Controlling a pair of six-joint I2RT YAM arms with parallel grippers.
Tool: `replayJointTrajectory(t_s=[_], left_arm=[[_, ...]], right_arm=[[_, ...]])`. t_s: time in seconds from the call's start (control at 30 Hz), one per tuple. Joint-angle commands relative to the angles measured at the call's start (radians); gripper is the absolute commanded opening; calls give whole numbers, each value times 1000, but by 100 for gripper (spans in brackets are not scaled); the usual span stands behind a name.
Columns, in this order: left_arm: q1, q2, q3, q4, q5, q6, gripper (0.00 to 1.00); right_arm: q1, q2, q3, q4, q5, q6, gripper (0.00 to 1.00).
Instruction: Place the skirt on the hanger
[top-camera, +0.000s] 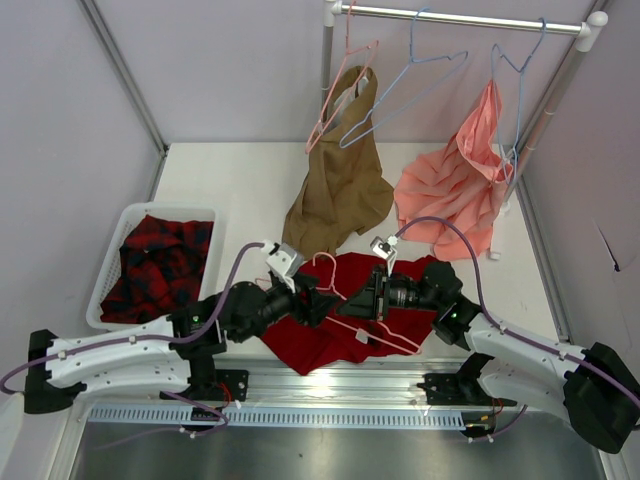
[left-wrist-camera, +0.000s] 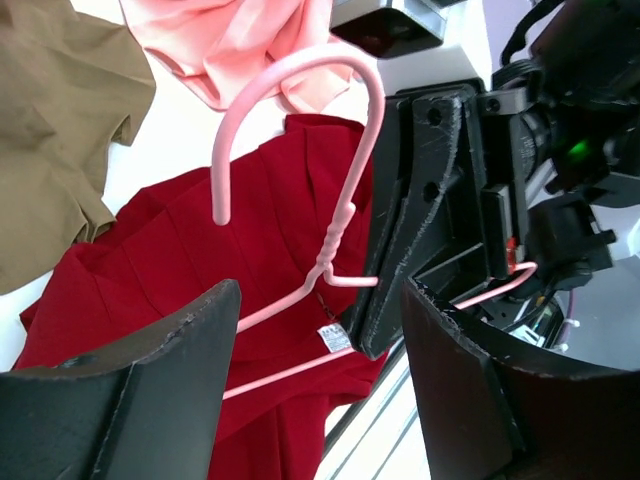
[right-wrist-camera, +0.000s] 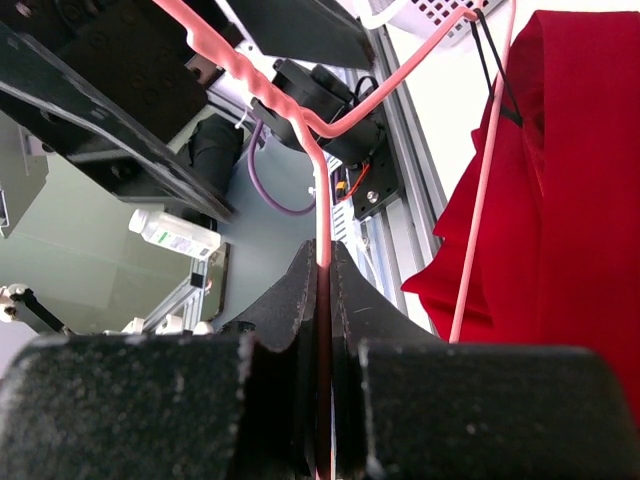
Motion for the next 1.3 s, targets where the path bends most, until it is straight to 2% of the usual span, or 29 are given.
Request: replayJointTrajectory(t_s=[0.0, 0.2, 0.3, 0.53, 0.7, 0.8, 0.83, 0.9, 0.93, 1.0, 1.03, 1.2, 1.27], left_arm=[[-5, 39, 5, 48, -30, 7, 70], [-5, 85, -9, 136, -63, -11, 69], [-3, 108, -7, 149, -88, -20, 64], [-2, 141, 1, 154, -106, -37, 44], [2, 160, 4, 157, -96, -48, 35], [0, 175, 7, 145, -96, -54, 23], [2, 186, 11, 130, -108, -56, 12], [5, 203, 31, 96, -138, -82, 0], [6, 212, 43, 87, -154, -91, 0], [9, 227, 48, 40, -200, -114, 0], [9, 229, 48, 28, -224, -129, 0], [54, 241, 24, 7, -258, -183, 0], [66, 246, 21, 14, -257, -184, 0]], right_arm=[[0, -3, 47, 74, -17, -5, 0], [10, 7, 39, 59, -9, -11, 0], [17, 6, 42, 36, -2, -26, 0], [24, 3, 45, -20, 21, -54, 0], [30, 9, 45, -43, 44, -72, 0], [30, 12, 50, -67, 60, -83, 0], [30, 12, 60, -99, 67, -95, 0], [33, 7, 74, -150, 112, -115, 1], [33, 3, 93, -215, 132, -137, 13], [37, -22, 105, -277, 194, -154, 30], [37, -34, 110, -340, 222, -161, 48], [35, -149, 136, -544, 404, -195, 67], [35, -187, 151, -596, 458, -194, 70]])
